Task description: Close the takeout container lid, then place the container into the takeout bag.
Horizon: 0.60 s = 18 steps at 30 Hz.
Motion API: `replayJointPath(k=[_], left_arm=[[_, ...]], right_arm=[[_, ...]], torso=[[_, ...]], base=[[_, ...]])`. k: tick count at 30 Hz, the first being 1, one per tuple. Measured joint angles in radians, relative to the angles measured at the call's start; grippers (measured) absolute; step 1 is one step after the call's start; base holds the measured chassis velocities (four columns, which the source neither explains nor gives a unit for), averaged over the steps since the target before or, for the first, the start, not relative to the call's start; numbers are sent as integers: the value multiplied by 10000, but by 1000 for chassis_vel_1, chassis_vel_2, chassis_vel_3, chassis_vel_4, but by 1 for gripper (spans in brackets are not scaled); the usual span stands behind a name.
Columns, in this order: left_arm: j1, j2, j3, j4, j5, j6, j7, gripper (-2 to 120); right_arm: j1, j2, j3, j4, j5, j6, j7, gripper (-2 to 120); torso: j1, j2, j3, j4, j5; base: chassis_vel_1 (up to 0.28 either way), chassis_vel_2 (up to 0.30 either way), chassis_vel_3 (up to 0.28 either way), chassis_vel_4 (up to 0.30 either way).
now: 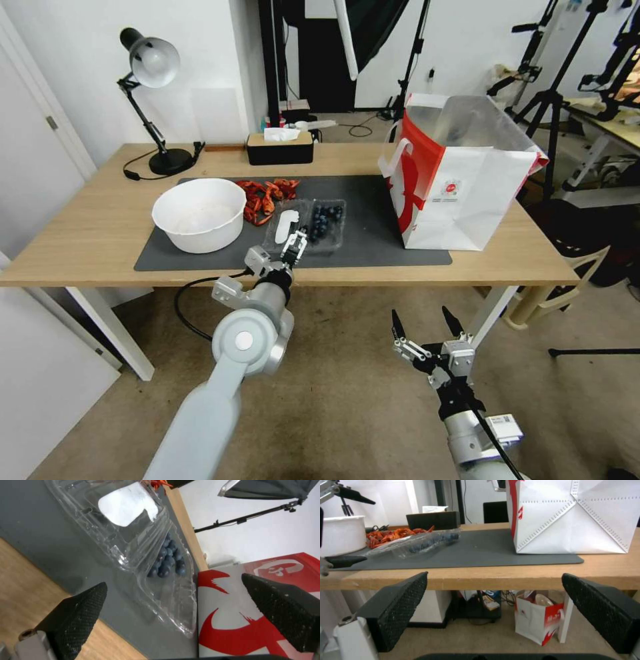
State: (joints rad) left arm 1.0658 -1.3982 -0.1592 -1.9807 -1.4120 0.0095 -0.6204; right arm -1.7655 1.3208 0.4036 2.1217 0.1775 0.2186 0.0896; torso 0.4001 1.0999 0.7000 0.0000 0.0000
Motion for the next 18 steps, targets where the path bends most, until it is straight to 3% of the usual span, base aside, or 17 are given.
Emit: replayJointPath(k=[18], left_arm=[[-467,-193,51,763,108,-141,180,100]], right_arm=[[23,13,-15,-129,-2,96,-21,100]], torso=[[-1,1,0,0,0]], base=[[0,0,0,0]])
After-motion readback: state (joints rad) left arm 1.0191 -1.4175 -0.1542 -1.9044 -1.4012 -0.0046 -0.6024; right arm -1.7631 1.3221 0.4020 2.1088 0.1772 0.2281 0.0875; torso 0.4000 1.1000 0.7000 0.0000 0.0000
